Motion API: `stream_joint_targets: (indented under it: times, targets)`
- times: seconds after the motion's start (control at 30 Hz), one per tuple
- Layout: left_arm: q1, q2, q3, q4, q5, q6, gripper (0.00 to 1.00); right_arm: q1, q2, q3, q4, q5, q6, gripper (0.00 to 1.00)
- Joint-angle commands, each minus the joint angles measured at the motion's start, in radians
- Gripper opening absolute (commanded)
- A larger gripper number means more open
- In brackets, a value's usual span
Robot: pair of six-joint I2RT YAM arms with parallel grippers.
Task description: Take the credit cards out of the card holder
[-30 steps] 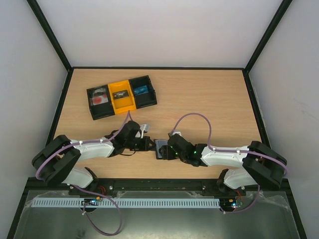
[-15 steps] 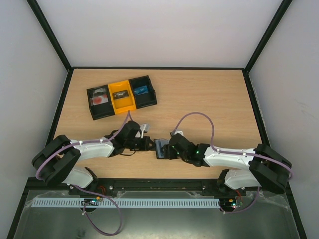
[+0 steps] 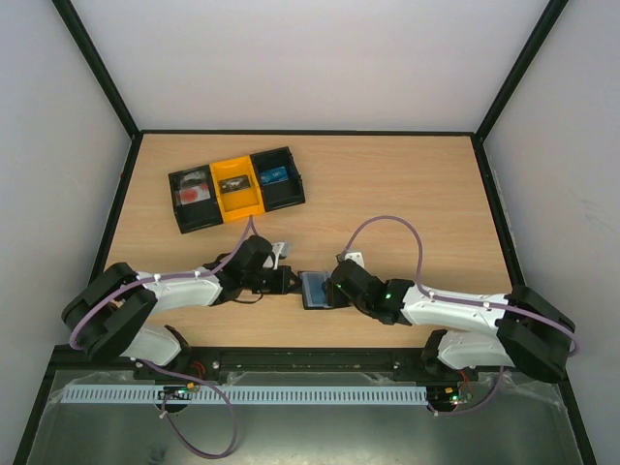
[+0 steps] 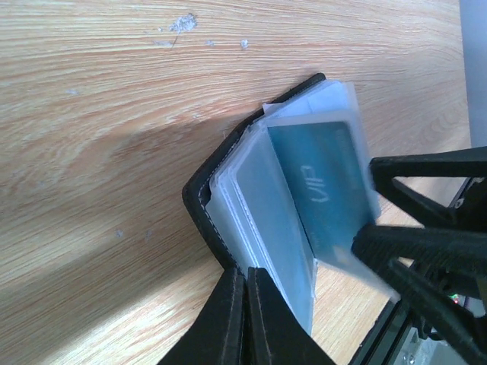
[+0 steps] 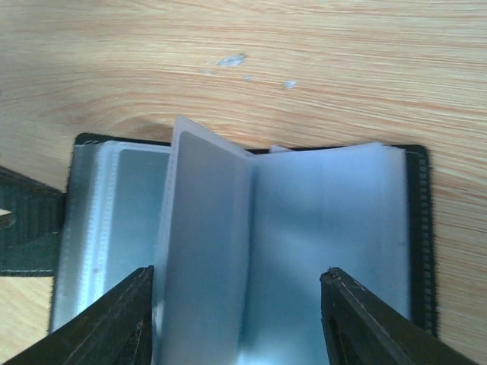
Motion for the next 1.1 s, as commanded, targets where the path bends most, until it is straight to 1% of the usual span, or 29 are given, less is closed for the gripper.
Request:
stream_joint_targets:
  times: [0.0, 0.17, 0.27, 0.37, 0.47, 0.6, 0.63, 0.67, 0.73, 0.77, 0.87, 1.07]
  targets:
    - [-0.003, -0.002, 0.011, -0.036, -0.02, 0.031, 0.03, 0.005, -0.032, 0.013, -0.114, 0.132, 0.011, 0.55]
    - [0.0, 0.0, 0.016, -0.051, -0.045, 0.038, 0.03, 0.005, -0.051, 0.01, -0.171, 0.205, 0.044, 0.49]
    - [-0.001, 0.001, 0.02, -0.058, -0.056, 0.043, 0.03, 0.005, -0.073, 0.011, -0.193, 0.228, 0.06, 0.48]
    - [0.002, 0.0, 0.031, -0.08, -0.076, 0.049, 0.04, 0.005, -0.105, 0.017, -0.196, 0.223, 0.057, 0.46]
    - [0.002, -0.015, 0.042, -0.11, -0.105, 0.053, 0.06, 0.005, -0.137, 0.011, -0.162, 0.186, 0.039, 0.45]
    - [0.003, -0.058, 0.051, -0.151, -0.157, 0.038, 0.27, 0.004, -0.155, 0.0, -0.104, 0.13, 0.03, 0.43]
    - [0.003, -0.07, 0.053, -0.154, -0.164, 0.031, 0.35, 0.005, -0.153, 0.001, -0.094, 0.123, 0.03, 0.43]
    - [0.003, -0.083, 0.052, -0.155, -0.17, 0.023, 0.46, 0.004, -0.15, -0.001, -0.086, 0.12, 0.03, 0.43]
    - [0.002, -0.104, 0.055, -0.153, -0.172, 0.014, 0.55, 0.005, -0.142, -0.002, -0.068, 0.123, 0.034, 0.41]
    - [0.002, -0.111, 0.058, -0.146, -0.168, 0.01, 0.58, 0.005, -0.135, -0.003, -0.06, 0.124, 0.034, 0.4]
    - [-0.001, -0.103, 0.066, -0.111, -0.13, 0.005, 0.6, 0.004, -0.112, -0.002, -0.039, 0.127, 0.032, 0.38]
    - [-0.034, -0.018, 0.092, -0.016, -0.072, -0.029, 0.61, -0.008, -0.068, -0.01, -0.012, 0.124, 0.031, 0.37]
